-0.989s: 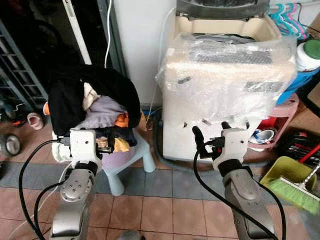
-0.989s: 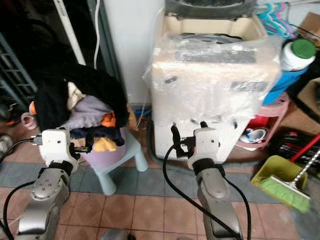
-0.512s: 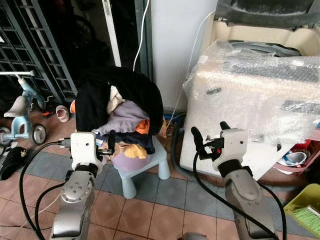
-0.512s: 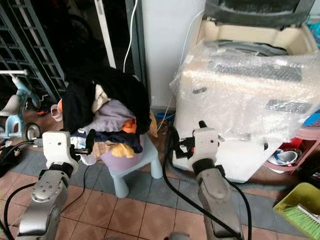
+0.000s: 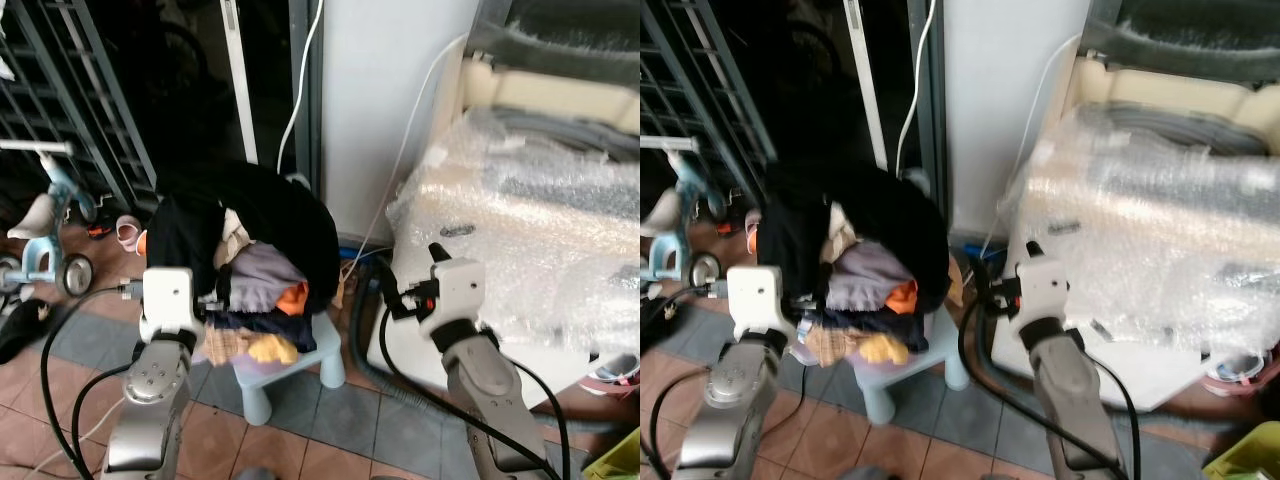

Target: Clothes washing

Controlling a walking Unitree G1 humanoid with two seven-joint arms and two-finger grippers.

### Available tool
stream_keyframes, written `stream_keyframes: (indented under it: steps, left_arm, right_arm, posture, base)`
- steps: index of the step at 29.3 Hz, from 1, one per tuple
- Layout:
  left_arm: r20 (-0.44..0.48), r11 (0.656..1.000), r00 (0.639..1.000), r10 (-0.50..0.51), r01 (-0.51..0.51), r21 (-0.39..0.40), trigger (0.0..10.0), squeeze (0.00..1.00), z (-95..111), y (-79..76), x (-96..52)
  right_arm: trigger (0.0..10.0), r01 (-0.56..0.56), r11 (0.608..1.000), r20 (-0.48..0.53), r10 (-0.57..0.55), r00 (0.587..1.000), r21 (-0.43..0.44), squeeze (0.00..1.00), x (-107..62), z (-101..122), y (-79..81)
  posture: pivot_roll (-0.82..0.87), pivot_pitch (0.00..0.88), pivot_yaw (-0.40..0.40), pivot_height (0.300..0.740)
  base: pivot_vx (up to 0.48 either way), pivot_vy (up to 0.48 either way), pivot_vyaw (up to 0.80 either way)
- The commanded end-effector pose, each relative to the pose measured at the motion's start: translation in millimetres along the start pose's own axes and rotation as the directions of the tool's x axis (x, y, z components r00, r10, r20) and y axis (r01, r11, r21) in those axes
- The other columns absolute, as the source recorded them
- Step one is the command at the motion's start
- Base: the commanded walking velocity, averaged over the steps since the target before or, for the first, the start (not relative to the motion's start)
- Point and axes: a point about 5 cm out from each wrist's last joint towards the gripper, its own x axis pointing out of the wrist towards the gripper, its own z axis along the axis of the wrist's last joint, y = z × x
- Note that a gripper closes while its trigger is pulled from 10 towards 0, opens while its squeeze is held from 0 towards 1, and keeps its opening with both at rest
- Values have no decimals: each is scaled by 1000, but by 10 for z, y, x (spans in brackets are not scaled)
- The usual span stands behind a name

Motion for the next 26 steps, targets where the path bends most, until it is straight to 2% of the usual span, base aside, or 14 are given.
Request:
stream_keyframes:
  steps: [1,11,15,22,26]
  left_arm:
    - [7,1000,1000,-2,2,-1,10000,0,18,-27,-1]
    - [31,1000,999,13,-13,-4,10000,0,77,-33,23]
    - [37,1000,999,-10,11,-12,10000,0,120,-97,50]
    - [49,998,997,-65,64,21,10000,0,150,-165,65]
    - [54,998,997,-46,44,49,10000,0,184,-128,35]
  right_arm:
    - [10000,-2,1000,4,2,1000,-8,0,7,15,-25]
    - [10000,-37,999,25,37,999,-33,0,26,37,13]
    - [10000,-29,999,24,29,999,-18,0,28,36,11]
    - [10000,-28,999,24,28,999,-19,0,38,36,10]
    - [10000,-94,995,29,95,995,-23,0,91,68,71]
  posture:
    - [-37,0,15,740]
    - [-41,0,20,740]
    - [-41,0,21,740]
    - [-42,0,29,740]
    - [-34,0,49,740]
  base:
    - [390,0,788]
    - [377,0,771]
    - [343,0,0]
    - [0,0,0]
    - [0,0,0]
